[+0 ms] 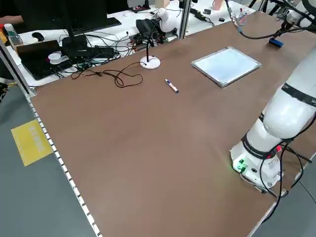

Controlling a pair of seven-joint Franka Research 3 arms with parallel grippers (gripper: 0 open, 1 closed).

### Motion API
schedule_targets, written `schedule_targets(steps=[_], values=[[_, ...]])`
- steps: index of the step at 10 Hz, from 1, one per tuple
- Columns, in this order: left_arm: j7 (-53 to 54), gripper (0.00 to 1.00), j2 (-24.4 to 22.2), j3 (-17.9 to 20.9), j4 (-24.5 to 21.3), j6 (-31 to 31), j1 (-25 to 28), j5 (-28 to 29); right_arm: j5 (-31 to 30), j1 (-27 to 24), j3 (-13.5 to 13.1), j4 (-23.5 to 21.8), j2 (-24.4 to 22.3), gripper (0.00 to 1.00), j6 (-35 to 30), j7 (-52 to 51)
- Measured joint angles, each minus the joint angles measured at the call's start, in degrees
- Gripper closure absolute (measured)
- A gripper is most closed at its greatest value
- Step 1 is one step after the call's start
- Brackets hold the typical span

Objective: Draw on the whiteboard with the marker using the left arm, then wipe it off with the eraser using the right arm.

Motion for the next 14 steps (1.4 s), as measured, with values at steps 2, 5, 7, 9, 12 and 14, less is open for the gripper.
schedule_targets(steps=[2,5,7,9,12,14], values=[[0.0,0.0,-0.2,-1.3,0.0,0.0,0.0,0.9,0.2,2.1,0.2,3.6,-1.2,0.0,-6.1,5.1],[0.1,0.0,-0.3,-1.7,0.0,0.0,0.0,1.0,0.4,8.4,0.5,9.8,-2.7,0.0,-15.6,16.0],[1.8,0.0,-0.3,-1.7,0.0,0.0,0.0,1.0,0.7,11.8,1.0,14.2,-3.7,0.0,-23.7,19.9],[3.0,0.0,-0.3,-1.7,0.0,0.0,0.0,1.0,2.7,12.2,4.3,20.4,-4.9,0.0,-35.1,20.2],[3.5,0.0,-0.3,-2.6,0.0,0.0,0.0,1.0,10.5,12.6,9.0,34.3,-6.4,0.0,-54.9,16.8],[3.5,0.0,-0.3,-3.1,0.0,0.1,0.0,1.0,13.6,12.8,9.8,43.1,-7.2,0.0,-65.2,11.2]])
